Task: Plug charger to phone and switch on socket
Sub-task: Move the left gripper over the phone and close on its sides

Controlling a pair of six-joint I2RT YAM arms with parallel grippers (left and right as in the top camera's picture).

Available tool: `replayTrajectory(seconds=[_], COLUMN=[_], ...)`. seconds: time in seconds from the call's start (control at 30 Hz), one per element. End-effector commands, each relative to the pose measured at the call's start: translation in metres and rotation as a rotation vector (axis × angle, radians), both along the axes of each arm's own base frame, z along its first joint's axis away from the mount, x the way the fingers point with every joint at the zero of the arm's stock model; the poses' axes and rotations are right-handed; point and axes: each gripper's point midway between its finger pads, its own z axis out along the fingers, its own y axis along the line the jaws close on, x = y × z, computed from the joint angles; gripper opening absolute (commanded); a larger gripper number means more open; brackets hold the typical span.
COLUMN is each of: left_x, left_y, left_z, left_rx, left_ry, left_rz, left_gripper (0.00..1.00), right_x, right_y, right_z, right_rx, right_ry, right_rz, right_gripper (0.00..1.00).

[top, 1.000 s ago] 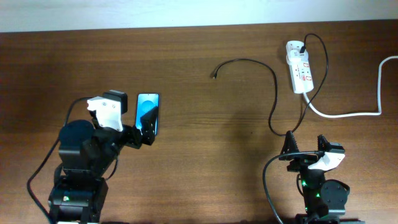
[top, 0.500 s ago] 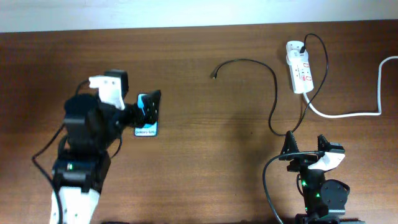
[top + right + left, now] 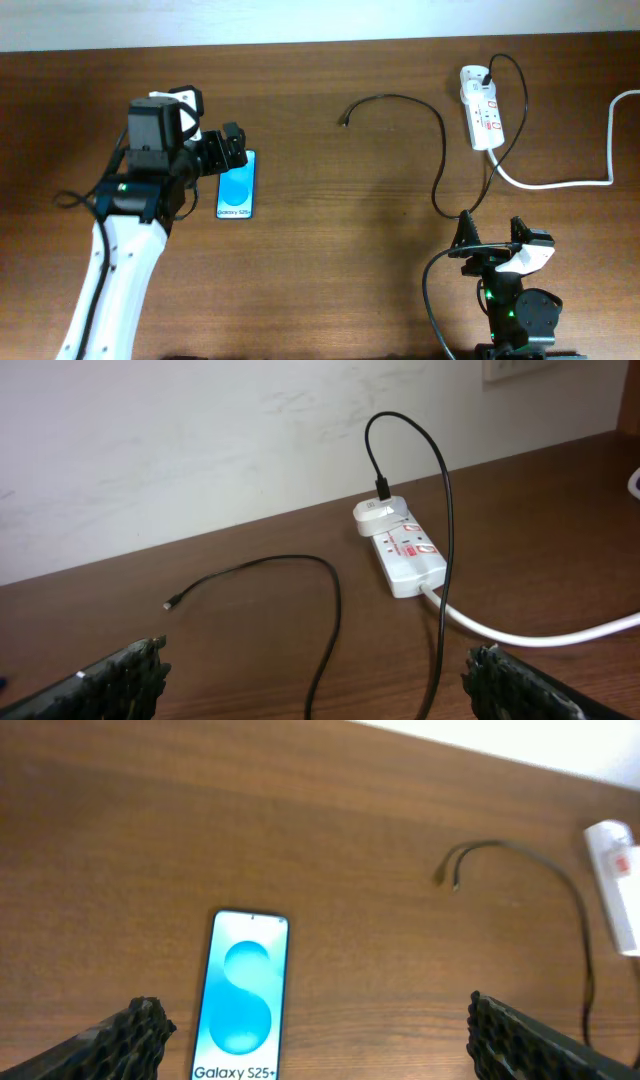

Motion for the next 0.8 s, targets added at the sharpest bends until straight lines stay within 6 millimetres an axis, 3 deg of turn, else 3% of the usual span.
replayTrajectory(seconds=[0.0, 0.2, 0.33, 0.47, 0.57, 0.77], left_x=[0.012, 0.020, 0.014, 0.008, 0.004, 0.003], left_y=[-0.001, -0.001, 0.007, 0.004, -0.005, 0.009], left_z=[-0.026, -0.087, -0.132, -0.164, -0.183, -0.204], left_rx=[0.006, 0.088, 0.130, 0.178, 0.268, 0.370], left_ry=[0.073, 0.217, 0.349, 0.430, 0.451, 0.504], left_rz=[0.011, -0.060, -0.042, -0.118, -0.271, -0.244], left_gripper=[0.99, 0.99, 0.99, 0.99, 0.99, 0.99], right_x=[0.000, 0.000, 0.000, 0.000, 0.000, 0.000], right_y=[-0.002, -0.002, -0.002, -0.002, -0.002, -0.002], right_z=[-0.003, -0.003, -0.003, -0.003, -0.003, -0.003], right_rx=[0.003, 0.003, 0.003, 0.003, 0.003, 0.003], right_ry=[0.006, 0.006, 0.006, 0.006, 0.006, 0.006], right_rz=[-0.012, -0.012, -0.012, -0.012, -0.012, -0.012], right_gripper=[0.98, 0.98, 0.98, 0.98, 0.98, 0.98])
